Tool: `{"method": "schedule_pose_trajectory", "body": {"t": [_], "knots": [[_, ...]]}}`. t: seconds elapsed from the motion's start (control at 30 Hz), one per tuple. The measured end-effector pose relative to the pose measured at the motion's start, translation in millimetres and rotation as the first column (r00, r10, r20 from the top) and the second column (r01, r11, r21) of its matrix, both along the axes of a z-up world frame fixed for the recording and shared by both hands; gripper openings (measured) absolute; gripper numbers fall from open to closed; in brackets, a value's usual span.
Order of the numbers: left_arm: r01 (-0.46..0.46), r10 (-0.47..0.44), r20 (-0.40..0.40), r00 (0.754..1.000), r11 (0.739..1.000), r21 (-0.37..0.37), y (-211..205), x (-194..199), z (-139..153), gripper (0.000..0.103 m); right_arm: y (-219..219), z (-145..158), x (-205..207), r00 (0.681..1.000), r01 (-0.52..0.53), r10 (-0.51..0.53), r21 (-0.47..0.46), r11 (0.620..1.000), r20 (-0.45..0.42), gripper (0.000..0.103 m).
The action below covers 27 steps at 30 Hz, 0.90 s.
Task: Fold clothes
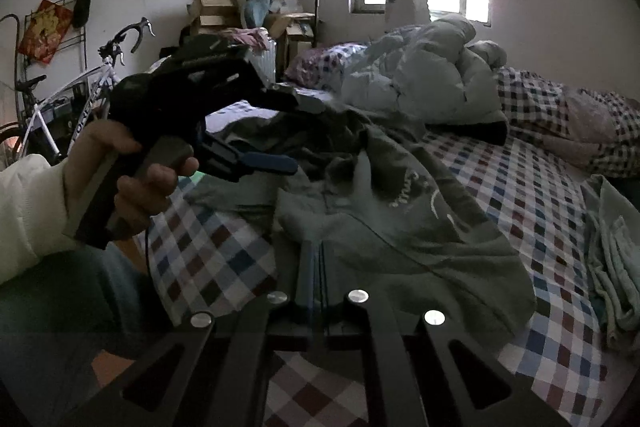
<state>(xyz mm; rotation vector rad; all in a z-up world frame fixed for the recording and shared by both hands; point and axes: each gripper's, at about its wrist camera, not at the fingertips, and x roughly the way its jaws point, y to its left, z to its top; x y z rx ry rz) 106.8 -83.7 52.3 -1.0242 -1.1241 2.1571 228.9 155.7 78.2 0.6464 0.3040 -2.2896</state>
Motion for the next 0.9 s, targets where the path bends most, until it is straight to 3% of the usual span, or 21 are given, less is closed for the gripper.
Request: {"method": "schedule_pose_trajectory", "body": {"t": [0.23, 0.3, 0.37, 0.47, 0.6, 0.73, 0.9], "knots": [[-0.01, 0.008, 0.048, 0.999, 0.999, 0.033, 2.8, -10.9, -19.3, 0.085, 0.3, -4.6, -15.3, 0.999, 0.026, -0.026, -0.004, 1.0, 0.019, 0.006], [0.002, -0.003, 0.062, 0.998, 1.0, 0.017, 7.8, -15.4, -23.8, 0.085, 1.3, -5.5, -20.4, 0.999, 0.039, -0.039, -0.007, 0.999, 0.026, 0.017], [0.023, -0.024, 0.066, 0.998, 1.0, 0.009, 13.4, -17.4, -26.2, 0.085, 6.9, -4.4, -25.4, 0.998, 0.059, -0.059, -0.021, 0.998, 0.031, 0.039], [0.068, -0.066, 0.069, 0.995, 0.997, -0.022, 26.0, -21.7, -28.1, 0.085, 22.9, -0.2, -37.6, 0.992, 0.117, -0.115, -0.052, 0.992, 0.042, 0.045], [0.083, -0.077, 0.077, 0.994, 0.994, -0.066, 37.0, -26.2, -30.1, 0.085, 58.0, 5.5, -60.2, 0.967, 0.251, -0.242, -0.116, 0.961, 0.086, 0.046], [0.083, -0.076, 0.101, 0.992, 0.994, -0.07, 37.4, -28.1, -34.1, 0.085, 97.7, 7.1, -77.7, 0.921, 0.379, -0.343, -0.215, 0.9, 0.185, 0.049], [0.08, -0.069, 0.133, 0.989, 0.993, -0.082, 33.6, -22.8, -33.0, 0.085, 128.9, 2.7, -88.8, 0.864, 0.49, -0.431, -0.237, 0.839, 0.259, 0.049]]}}
